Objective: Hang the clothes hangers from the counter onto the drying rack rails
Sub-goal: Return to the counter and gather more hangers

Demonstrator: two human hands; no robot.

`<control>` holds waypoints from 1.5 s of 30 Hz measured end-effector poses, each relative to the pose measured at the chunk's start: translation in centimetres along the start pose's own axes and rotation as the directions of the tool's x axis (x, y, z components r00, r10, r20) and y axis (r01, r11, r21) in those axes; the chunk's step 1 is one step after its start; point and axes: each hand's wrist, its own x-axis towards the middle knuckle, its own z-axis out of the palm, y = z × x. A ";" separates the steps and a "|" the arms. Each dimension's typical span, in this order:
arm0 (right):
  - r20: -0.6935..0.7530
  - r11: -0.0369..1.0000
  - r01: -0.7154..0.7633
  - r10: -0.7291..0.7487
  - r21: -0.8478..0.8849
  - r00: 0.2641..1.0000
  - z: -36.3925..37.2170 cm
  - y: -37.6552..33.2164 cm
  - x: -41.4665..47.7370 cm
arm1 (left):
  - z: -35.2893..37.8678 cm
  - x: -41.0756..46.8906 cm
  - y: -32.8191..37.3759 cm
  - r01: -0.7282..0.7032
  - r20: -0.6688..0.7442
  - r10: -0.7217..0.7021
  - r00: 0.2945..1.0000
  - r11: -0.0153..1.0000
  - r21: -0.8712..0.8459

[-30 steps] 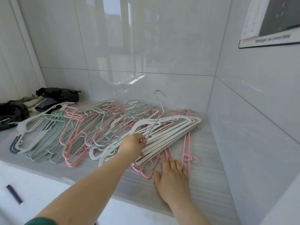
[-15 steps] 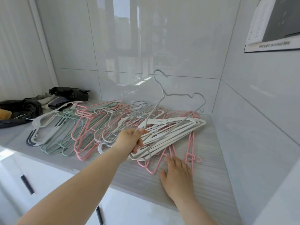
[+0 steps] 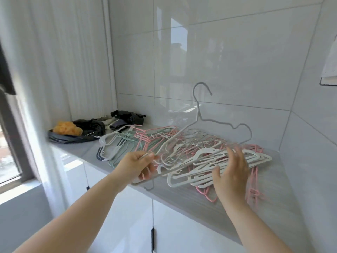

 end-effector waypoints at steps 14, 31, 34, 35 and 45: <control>-0.099 0.707 0.569 -0.588 0.420 0.803 -3.0 -25.6 -4.5 | -20.3 -29.1 -1.4 0.227 -0.446 -0.167 0.880 0.970 0.084; -0.057 0.035 0.356 -0.968 0.934 0.244 -22.1 -61.6 -30.1 | -28.1 -69.0 -0.3 0.829 -0.983 -0.062 0.174 0.548 0.113; -0.117 -0.072 0.312 -0.985 0.947 0.128 -25.9 -66.8 -34.6 | -29.2 -74.1 0.1 0.819 -0.998 -0.026 0.051 0.573 0.027; -0.133 -0.097 0.292 -0.985 0.951 0.106 -27.1 -68.6 -35.8 | -29.7 -75.7 0.4 0.816 -1.000 -0.010 0.006 0.578 -0.001; -0.247 -0.224 0.219 -0.965 0.950 0.084 -35.3 -87.5 -45.3 | -42.4 -89.5 2.2 0.863 -0.969 0.119 -0.215 0.489 -0.131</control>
